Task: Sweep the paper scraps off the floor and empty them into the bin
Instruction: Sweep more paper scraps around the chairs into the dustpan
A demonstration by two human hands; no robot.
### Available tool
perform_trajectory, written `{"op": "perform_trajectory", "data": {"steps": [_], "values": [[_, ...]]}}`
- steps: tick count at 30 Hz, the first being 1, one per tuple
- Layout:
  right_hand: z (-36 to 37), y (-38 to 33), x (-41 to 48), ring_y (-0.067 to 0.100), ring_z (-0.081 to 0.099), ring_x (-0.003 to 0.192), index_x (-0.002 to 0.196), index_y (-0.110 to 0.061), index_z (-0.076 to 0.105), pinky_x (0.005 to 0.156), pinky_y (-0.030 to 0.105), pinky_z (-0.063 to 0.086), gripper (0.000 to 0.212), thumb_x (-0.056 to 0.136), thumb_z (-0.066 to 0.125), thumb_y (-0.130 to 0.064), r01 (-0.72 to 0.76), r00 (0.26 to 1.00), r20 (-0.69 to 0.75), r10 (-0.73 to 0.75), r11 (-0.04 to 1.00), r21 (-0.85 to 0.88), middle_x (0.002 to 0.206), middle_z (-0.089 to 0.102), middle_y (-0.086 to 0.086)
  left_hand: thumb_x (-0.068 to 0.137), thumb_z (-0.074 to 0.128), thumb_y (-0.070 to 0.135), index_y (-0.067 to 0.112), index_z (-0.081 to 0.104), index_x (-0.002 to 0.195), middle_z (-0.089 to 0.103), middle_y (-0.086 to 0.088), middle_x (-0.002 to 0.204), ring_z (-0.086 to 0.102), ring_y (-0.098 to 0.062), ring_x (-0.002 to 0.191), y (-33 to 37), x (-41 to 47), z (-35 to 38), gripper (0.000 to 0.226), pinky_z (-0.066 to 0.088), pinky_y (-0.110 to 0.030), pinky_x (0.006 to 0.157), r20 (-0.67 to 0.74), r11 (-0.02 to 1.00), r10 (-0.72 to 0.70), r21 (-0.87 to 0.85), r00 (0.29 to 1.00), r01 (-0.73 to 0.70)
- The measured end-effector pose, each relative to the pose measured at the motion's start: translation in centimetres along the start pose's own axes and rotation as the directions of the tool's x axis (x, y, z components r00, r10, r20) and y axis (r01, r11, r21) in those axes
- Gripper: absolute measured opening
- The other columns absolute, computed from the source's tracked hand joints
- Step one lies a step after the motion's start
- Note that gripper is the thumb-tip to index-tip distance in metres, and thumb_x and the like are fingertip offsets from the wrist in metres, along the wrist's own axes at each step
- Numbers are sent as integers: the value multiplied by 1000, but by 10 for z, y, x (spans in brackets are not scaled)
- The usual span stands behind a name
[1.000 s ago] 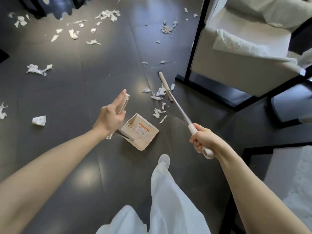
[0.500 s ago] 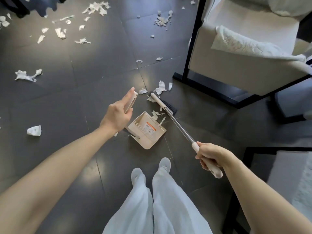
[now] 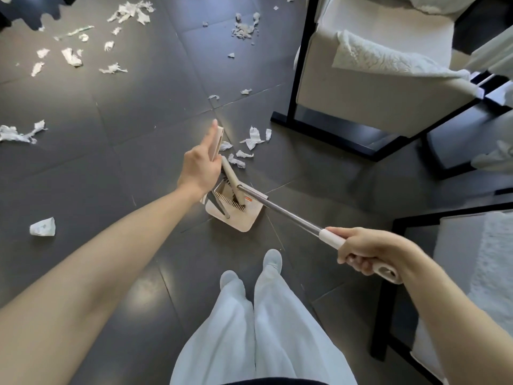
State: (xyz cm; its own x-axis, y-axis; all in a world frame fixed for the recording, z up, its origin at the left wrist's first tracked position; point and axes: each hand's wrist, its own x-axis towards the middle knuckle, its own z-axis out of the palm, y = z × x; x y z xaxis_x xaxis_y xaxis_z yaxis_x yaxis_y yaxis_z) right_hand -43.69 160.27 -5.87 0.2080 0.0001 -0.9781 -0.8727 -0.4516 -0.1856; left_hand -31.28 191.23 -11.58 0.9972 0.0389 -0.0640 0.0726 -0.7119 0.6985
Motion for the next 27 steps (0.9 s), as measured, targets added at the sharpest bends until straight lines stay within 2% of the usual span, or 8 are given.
{"op": "perform_trajectory", "data": {"steps": [7,11,14,17,19,21,24,27], "values": [[-3,-43,-6,9,37,37,139,-43,41,35,18,32,75,84,49,7,102,991,-85,-105,994,-42,45,45,1,92,56,9,34,25,151,62,-10,128,59,-32,111,-25,12,-27,71,36,-21,96,-42,998,-62,-21,997,61],[-10,-82,12,7,37,34,115,-47,53,36,18,31,64,81,46,7,195,959,-200,-199,980,-40,46,47,1,92,57,10,37,26,151,58,-6,134,58,-30,115,-32,35,-38,71,38,-28,102,-40,997,-73,4,997,74],[-19,-120,34,13,38,37,98,-36,57,41,21,31,50,75,39,5,236,911,-309,-273,960,-153,62,46,8,93,56,12,40,25,150,61,-7,130,60,-30,109,-37,58,-46,71,41,-32,101,-37,996,-83,41,996,84],[-33,-160,57,21,45,44,106,-28,53,43,23,36,46,73,33,-1,200,864,-386,-323,924,-325,64,53,10,93,57,12,43,26,149,61,-3,128,61,-27,104,-42,82,-56,71,41,-25,99,-34,994,-92,60,995,94],[-40,-182,72,21,49,46,108,-25,49,40,21,37,43,76,31,-3,159,851,-406,-334,900,-406,72,57,11,92,57,11,46,27,147,58,10,125,59,-17,99,-48,94,-65,72,34,-5,90,-43,993,-109,39,993,111],[-44,-199,87,23,53,53,111,-22,46,42,24,39,37,81,32,-3,109,860,-402,-315,881,-460,83,60,13,92,57,11,50,28,145,52,20,120,54,-8,95,-55,107,-74,72,28,5,78,-40,990,-133,32,990,135],[-45,-212,105,21,52,54,108,-15,42,35,17,35,28,84,34,-3,42,897,-372,-239,883,-467,82,58,12,93,57,13,55,27,143,51,22,117,54,-4,94,-62,126,-83,72,34,-3,80,1,985,-162,63,987,162],[-36,-218,114,21,49,52,128,-20,44,34,14,32,52,82,33,1,22,932,-312,-183,890,-456,81,56,13,92,58,14,51,29,144,52,20,118,53,-3,98,-63,152,-86,70,31,-4,85,15,988,-141,62,990,140]]}}
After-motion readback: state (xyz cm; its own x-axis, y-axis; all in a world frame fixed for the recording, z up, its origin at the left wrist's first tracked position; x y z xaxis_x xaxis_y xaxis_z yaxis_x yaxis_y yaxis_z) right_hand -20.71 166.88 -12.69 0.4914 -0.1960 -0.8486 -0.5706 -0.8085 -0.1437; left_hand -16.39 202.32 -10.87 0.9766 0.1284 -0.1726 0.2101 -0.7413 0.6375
